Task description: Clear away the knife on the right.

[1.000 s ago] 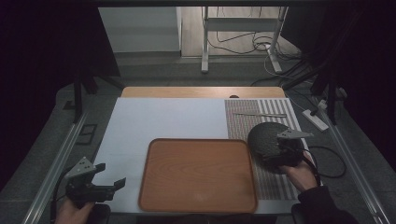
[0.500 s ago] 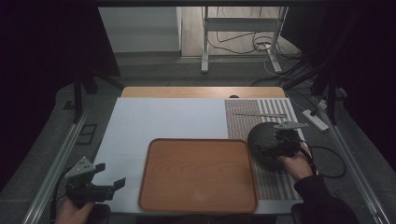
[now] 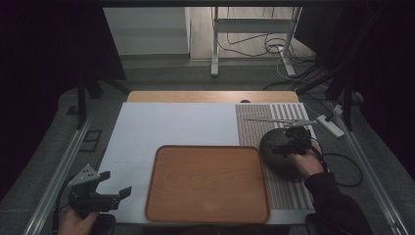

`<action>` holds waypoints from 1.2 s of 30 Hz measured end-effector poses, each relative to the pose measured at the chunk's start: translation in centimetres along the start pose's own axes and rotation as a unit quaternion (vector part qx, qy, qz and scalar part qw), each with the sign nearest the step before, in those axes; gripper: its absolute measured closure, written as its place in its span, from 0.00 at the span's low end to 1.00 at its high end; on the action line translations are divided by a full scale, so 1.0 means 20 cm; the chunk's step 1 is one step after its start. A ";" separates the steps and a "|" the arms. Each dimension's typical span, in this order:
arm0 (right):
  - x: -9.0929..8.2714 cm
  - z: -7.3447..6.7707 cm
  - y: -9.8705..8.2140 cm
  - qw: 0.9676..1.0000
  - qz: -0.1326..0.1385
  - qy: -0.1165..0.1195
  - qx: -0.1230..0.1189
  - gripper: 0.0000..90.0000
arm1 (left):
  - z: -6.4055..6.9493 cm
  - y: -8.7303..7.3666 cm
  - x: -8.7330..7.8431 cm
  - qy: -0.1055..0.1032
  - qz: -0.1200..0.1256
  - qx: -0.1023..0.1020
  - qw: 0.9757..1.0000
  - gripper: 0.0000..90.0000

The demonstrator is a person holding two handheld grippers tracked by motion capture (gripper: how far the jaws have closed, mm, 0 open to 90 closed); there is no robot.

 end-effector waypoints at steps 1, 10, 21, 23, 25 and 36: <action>0.01 0.00 0.00 1.000 -0.002 0.001 0.004 0.00 | 0.00 0.00 0.00 0.000 0.000 0.000 1.000 0.04; 0.05 0.02 0.04 1.000 -0.008 0.004 0.018 0.00 | 0.00 0.00 0.00 0.000 -0.001 -0.001 1.000 0.04; 0.12 0.08 0.09 1.000 -0.016 -0.002 0.027 0.00 | 0.00 0.00 0.00 0.000 -0.001 -0.003 1.000 0.04; 0.14 0.10 0.09 0.999 -0.019 -0.006 0.032 0.00 | 0.00 0.00 0.00 -0.001 -0.001 -0.004 1.000 0.04; 0.15 0.12 0.10 0.999 -0.021 -0.007 0.038 0.00 | -0.01 0.00 0.00 0.000 -0.001 -0.003 1.000 0.04; 0.23 0.23 0.11 0.997 -0.038 -0.031 0.055 0.00 | -0.01 0.00 0.00 -0.001 -0.001 -0.004 1.000 0.04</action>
Point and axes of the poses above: each handheld gripper's, and its own axes: x roughly forward along the jaws, y roughly out of its top, z roughly to its right, the point moved 9 cm from there along x, roughly forward along the jaws, and after that the axes turned 7 degrees about x, right-handed, at the moved point
